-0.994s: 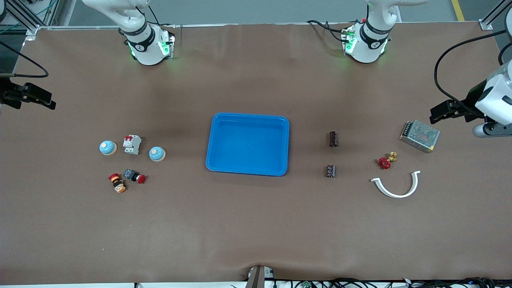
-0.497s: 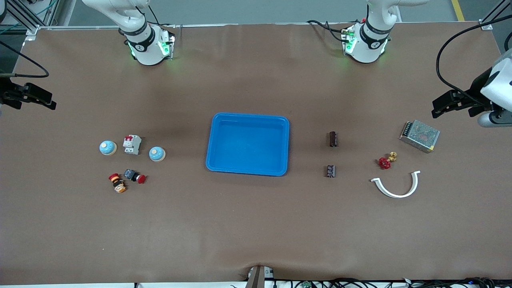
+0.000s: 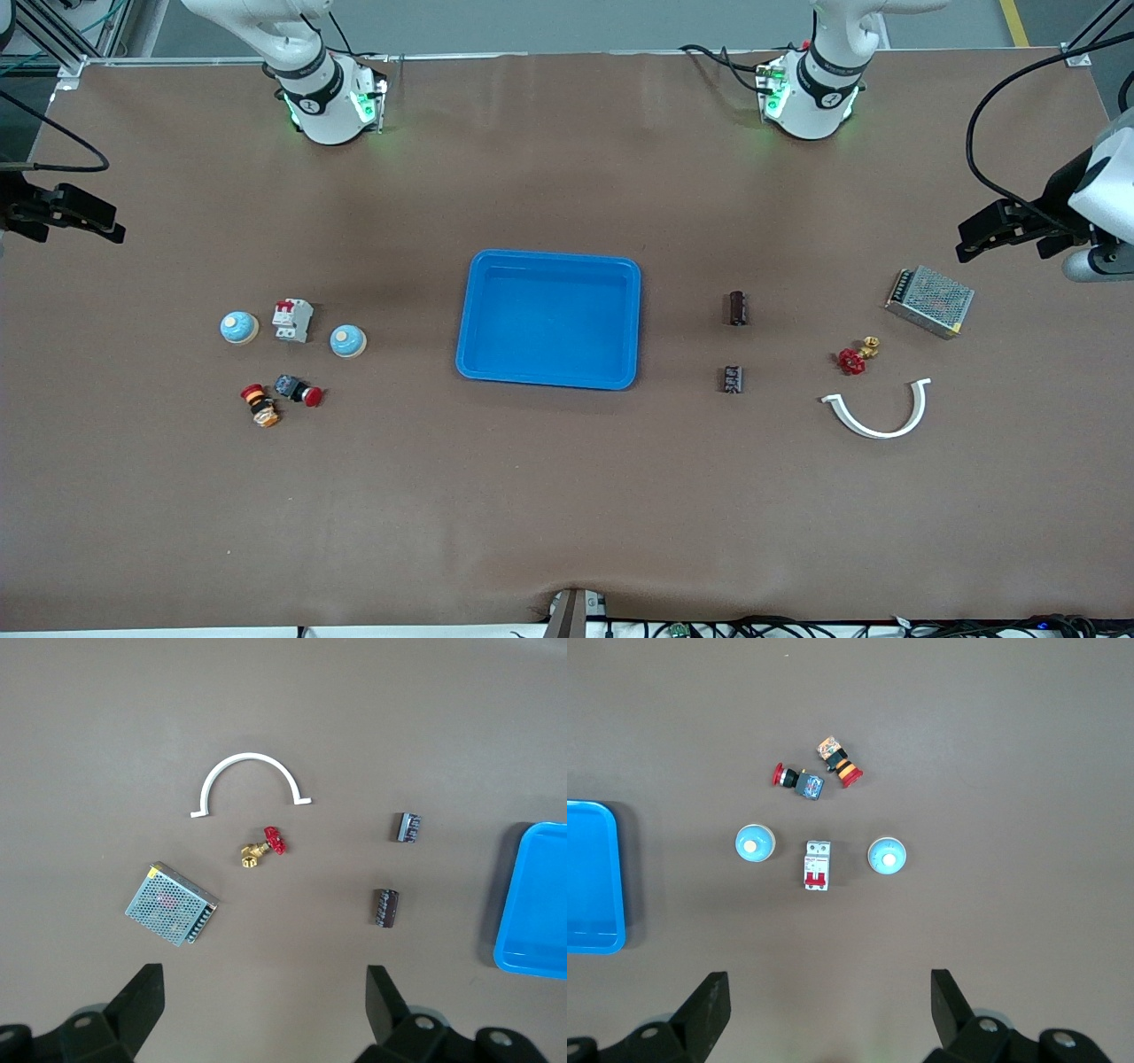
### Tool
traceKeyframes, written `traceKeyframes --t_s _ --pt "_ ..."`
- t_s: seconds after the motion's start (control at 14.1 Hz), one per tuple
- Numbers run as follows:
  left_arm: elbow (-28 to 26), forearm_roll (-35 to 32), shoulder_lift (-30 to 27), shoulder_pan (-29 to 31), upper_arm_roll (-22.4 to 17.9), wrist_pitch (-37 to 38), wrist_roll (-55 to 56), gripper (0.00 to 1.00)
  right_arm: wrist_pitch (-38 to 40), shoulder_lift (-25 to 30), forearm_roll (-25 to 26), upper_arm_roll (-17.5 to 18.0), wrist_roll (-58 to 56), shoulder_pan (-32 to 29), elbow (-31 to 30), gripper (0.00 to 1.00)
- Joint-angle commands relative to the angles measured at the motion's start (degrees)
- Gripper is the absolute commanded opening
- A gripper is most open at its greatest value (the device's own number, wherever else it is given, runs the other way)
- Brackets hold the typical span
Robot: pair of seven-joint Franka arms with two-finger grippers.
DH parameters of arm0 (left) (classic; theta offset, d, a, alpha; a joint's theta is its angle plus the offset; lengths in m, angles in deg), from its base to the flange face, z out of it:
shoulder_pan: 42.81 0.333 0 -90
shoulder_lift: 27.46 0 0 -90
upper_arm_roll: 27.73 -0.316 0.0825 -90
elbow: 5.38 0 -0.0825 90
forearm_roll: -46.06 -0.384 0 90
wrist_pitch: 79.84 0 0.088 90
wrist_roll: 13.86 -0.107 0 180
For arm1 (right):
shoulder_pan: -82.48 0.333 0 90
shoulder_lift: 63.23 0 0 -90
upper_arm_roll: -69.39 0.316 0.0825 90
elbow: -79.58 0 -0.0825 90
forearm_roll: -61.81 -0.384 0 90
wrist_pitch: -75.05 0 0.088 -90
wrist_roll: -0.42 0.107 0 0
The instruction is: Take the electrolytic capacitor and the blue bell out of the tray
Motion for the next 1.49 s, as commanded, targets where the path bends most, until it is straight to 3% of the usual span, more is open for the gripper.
traceKeyframes --t_s 0.0,1.42 --pt "0.9 0.6 -0.1 0.0 -0.2 0.9 0.1 1.0 0.0 0.7 -0.9 0.3 0.6 -0.3 -0.2 1.0" --pt "3.0 0.3 1.0 -0.5 1.3 0.5 -0.7 1.0 0.0 0.7 -0.9 0.4 0.6 -0.3 -0.3 1.0"
